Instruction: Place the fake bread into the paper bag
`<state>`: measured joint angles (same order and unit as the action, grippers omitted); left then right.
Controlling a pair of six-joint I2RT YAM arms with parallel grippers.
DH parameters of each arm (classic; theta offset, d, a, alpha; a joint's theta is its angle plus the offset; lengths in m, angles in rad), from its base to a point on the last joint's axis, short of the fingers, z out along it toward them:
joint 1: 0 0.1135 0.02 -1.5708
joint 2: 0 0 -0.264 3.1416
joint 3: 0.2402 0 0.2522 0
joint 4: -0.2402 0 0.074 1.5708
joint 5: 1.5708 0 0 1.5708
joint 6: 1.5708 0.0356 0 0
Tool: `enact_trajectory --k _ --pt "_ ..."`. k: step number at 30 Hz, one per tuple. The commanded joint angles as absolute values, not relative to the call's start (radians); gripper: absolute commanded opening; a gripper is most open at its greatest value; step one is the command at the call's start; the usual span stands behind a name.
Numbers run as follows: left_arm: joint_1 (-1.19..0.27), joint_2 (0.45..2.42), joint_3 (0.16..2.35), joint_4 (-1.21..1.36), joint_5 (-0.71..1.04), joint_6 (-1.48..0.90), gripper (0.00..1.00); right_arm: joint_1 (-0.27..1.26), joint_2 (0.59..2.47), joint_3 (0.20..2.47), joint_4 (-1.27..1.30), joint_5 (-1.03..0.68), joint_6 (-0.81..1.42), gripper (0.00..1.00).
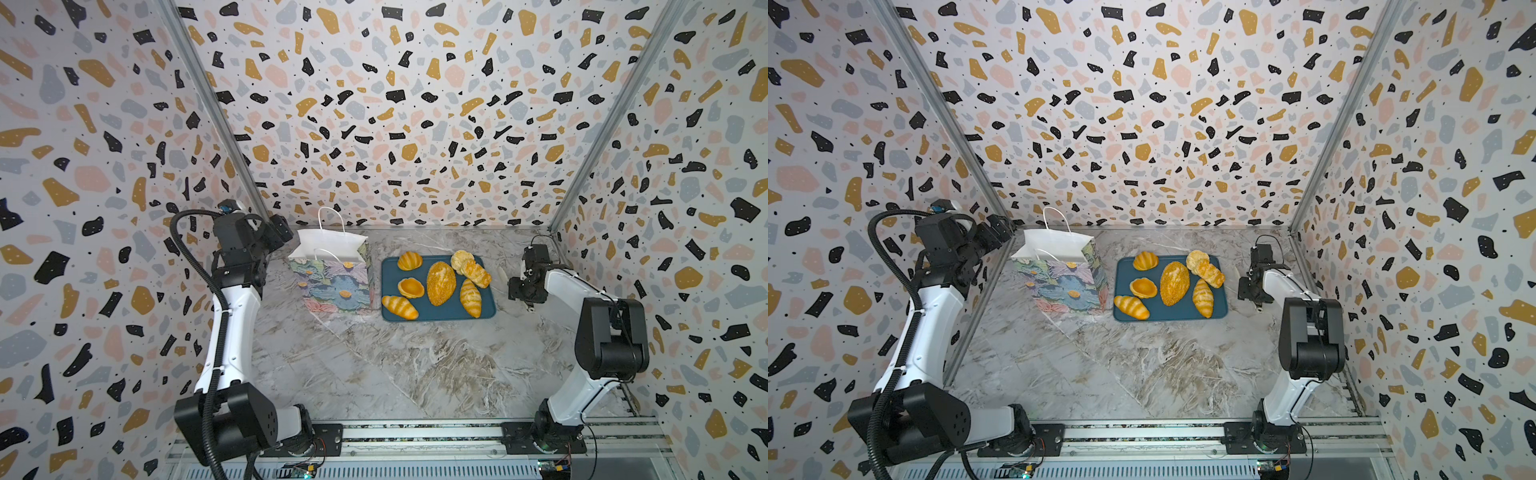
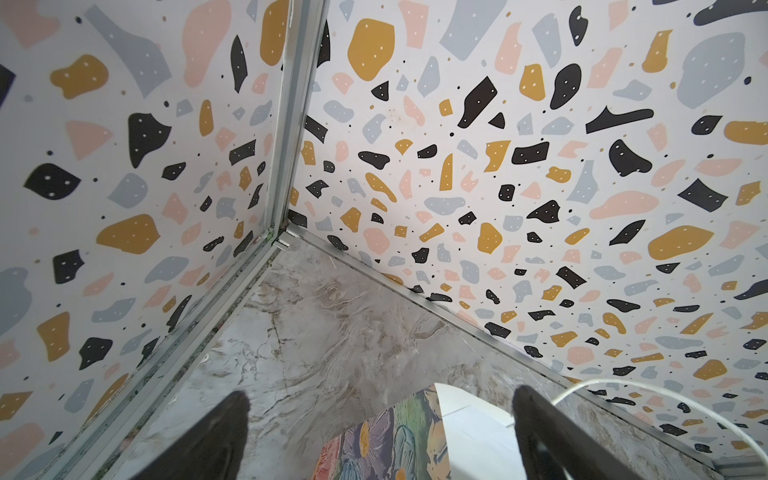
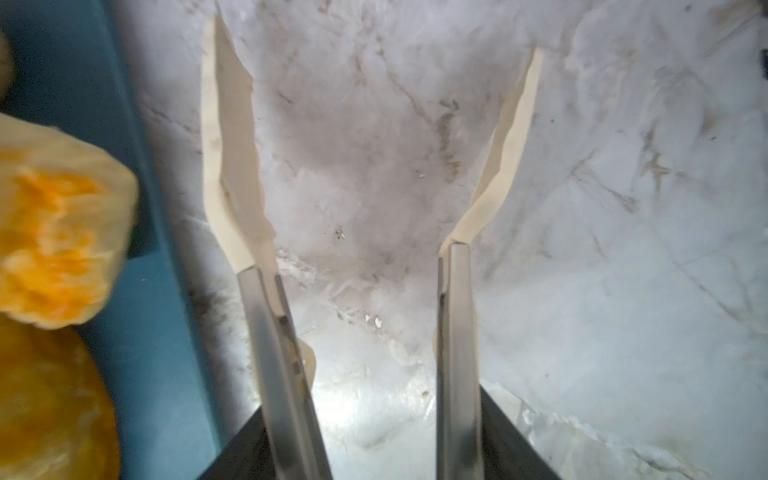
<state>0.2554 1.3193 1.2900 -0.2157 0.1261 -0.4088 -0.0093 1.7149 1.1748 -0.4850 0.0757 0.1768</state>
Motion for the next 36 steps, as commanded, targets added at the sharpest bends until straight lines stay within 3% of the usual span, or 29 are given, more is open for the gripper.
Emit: enact_trajectory --k 1,4,20,28,36 --pt "0.262 1.299 1.293 -0.182 0.134 -0.415 1.00 -0.011 1.626 1.177 -0.502 0.065 0.190 0.64" --pt "0.262 1.296 1.302 -0.196 0.136 -0.418 1.00 -0.013 1.595 1.187 -0.518 0.054 0.188 0.69" --pt "0.262 1.274 1.344 -0.304 0.237 -0.471 0.99 -0.012 1.526 1.205 -0.544 0.005 0.183 0.66" --pt "0.261 1.371 1.462 -0.558 0.350 -0.352 0.99 -0.004 1.457 1.199 -0.567 -0.017 0.176 0.66" --pt "0.245 1.414 1.471 -0.625 0.325 -0.285 1.00 0.062 1.393 1.219 -0.607 0.002 0.192 0.66"
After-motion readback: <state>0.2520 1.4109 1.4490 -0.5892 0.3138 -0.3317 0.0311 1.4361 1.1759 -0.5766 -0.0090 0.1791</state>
